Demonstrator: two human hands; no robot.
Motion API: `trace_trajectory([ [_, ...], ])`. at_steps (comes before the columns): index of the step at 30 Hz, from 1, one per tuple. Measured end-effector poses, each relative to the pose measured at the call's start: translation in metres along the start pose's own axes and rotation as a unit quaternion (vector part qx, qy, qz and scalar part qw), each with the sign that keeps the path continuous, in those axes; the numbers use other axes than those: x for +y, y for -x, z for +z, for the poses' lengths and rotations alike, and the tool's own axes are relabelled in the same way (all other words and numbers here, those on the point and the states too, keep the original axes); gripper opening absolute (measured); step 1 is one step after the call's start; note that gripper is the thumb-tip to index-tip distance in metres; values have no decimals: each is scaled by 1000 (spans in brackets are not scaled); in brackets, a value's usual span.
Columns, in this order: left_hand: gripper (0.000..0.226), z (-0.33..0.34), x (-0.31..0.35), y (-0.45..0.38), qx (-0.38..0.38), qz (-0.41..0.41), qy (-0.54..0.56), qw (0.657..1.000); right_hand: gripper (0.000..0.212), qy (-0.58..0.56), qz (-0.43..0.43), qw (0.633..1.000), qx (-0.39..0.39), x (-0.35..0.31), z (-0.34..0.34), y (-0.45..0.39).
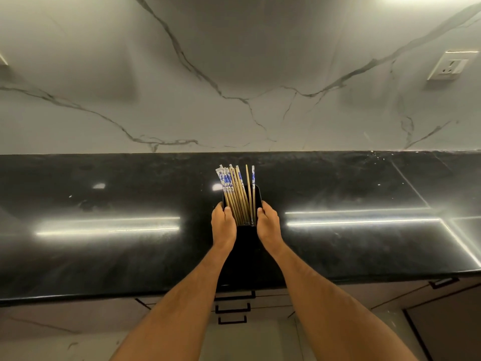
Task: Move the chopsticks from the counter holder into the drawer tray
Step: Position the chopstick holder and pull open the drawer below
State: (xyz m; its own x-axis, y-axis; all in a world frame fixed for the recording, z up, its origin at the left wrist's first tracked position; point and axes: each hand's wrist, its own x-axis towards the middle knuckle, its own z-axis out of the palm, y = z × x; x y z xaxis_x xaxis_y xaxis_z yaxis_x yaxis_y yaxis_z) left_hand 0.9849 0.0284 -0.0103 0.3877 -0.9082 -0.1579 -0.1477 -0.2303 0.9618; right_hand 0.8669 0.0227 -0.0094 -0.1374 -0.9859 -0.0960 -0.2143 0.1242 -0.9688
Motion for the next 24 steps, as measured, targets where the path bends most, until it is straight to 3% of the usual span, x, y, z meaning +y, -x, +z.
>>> trace_trajectory([
  [16,37,6,-8,-19,30,3,28,999,32,6,-3,1000,-28,-2,2,-11],
  [19,34,2,-7,-12,43,32,0,999,31,40,-9,999,-14,0,-2,-8],
  [24,48,-10,-10,19,87,111,-127,982,48,154,-47,987,-3,16,-17,12],
])
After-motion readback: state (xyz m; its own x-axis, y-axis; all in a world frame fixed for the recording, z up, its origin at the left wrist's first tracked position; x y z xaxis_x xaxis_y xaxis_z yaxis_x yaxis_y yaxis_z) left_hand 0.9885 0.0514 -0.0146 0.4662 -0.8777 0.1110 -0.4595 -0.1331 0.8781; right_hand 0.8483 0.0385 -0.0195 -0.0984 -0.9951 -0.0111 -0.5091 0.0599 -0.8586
